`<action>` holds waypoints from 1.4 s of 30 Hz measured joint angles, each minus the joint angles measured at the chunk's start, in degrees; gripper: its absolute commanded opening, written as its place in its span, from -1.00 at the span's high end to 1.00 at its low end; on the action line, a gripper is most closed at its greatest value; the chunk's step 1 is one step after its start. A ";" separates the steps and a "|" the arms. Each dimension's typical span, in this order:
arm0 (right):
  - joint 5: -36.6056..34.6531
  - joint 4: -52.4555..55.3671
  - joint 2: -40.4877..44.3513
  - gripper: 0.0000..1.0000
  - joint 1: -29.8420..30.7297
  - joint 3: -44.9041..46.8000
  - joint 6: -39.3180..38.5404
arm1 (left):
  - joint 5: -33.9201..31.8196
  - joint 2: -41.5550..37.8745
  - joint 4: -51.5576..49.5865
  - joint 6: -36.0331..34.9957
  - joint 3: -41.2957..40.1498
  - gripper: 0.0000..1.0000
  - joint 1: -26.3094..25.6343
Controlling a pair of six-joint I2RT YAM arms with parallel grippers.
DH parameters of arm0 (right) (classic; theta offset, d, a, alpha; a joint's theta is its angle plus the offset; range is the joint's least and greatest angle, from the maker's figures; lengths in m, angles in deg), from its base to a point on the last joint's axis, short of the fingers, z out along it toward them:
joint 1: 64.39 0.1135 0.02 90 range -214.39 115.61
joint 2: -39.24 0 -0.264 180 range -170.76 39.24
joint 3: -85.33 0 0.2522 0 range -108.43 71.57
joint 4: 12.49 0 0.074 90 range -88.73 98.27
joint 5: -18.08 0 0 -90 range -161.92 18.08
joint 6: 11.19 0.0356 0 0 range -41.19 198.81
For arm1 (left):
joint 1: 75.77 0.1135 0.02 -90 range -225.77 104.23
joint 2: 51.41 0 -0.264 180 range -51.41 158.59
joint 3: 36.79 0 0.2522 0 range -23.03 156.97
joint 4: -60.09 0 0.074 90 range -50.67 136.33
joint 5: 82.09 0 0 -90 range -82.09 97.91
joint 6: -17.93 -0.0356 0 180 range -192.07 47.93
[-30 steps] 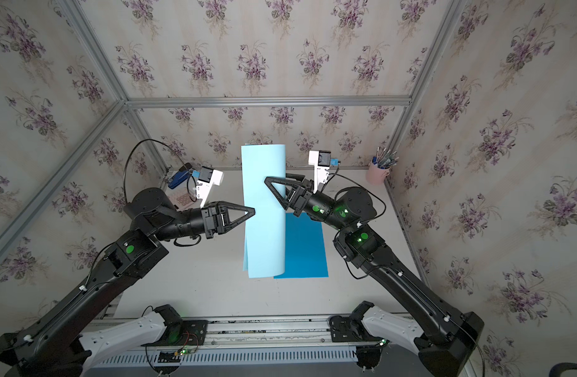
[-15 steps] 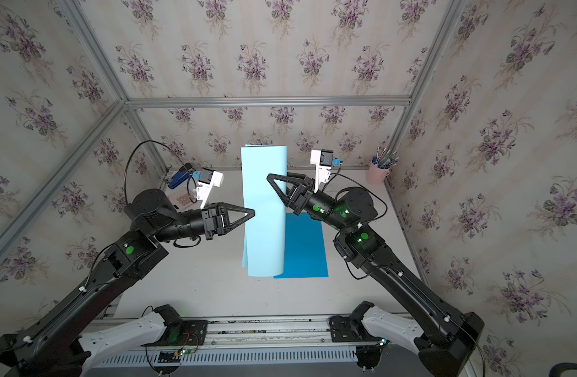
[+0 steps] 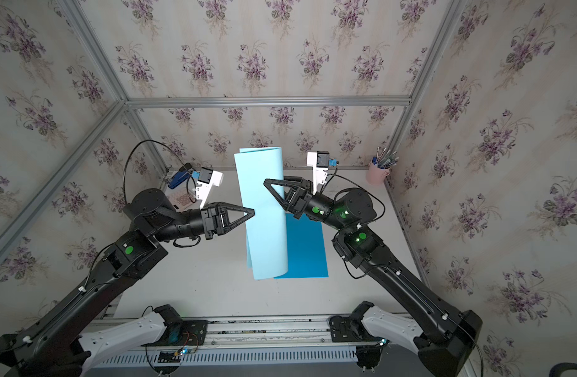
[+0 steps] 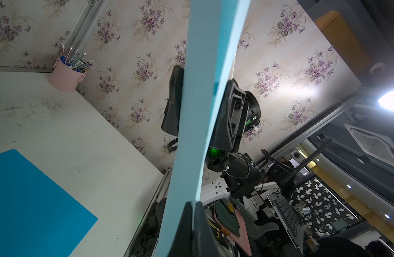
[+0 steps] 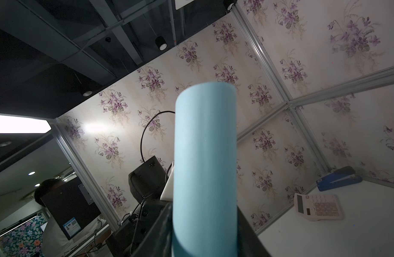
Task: Fold the rectangular paper in half along the long edge
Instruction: Fold the paper.
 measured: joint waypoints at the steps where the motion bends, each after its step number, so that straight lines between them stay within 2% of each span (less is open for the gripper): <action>1: 0.15 0.13 0.09 -0.13 0.00 0.00 0.00 | -0.09 -0.11 -0.02 0.00 0.04 1.00 0.00; 4: 1.42 1.38 0.24 -0.22 0.00 -0.09 0.00 | -0.63 -0.98 -0.02 -0.02 0.24 1.00 0.00; 10: 8.11 0.92 1.05 -0.26 0.00 1.44 2.43 | -3.52 -2.91 0.28 -0.48 0.76 1.00 0.00; 19: 16.83 -8.83 4.70 -0.27 0.00 7.65 11.34 | -5.29 -1.27 0.96 -0.37 2.56 1.00 0.09; 25: 18.08 -11.74 6.19 -0.12 0.00 9.29 13.92 | -5.62 -0.50 1.46 -0.31 4.46 0.97 0.09; 31: 18.01 -11.37 6.34 0.19 0.00 9.29 13.79 | -5.57 0.26 1.79 0.26 4.74 0.90 0.07; 42: 17.38 -7.06 6.99 0.36 0.00 9.09 11.47 | -5.16 0.76 2.25 0.61 6.01 0.56 0.02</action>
